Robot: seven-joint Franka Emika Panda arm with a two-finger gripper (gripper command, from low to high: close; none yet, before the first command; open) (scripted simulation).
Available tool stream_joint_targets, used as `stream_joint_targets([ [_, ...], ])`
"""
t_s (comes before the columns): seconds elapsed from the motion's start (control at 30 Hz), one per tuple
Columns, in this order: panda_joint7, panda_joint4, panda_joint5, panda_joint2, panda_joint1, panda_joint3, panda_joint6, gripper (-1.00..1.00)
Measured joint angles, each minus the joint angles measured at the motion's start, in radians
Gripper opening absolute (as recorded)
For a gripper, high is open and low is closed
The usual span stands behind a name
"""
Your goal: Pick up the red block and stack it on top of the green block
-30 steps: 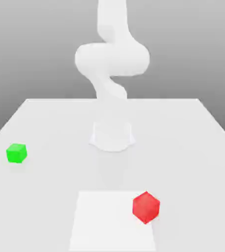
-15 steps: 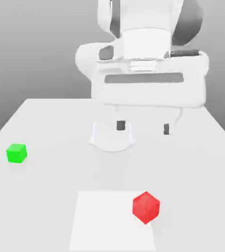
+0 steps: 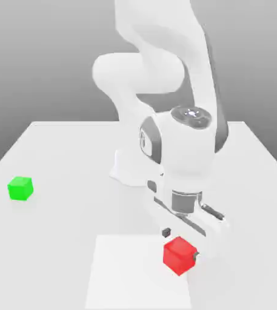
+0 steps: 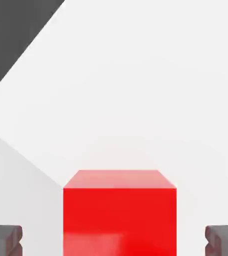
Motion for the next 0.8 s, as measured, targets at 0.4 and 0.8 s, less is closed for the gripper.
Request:
stream_joint_targets([
  [0.4,-0.119,-0.029,0.161,-0.166,-0.05,0.086,-0.13,-1.0],
  [0.8,0.087,-0.088,0.159,-0.34,-0.541,-0.135,-0.231,-1.0],
])
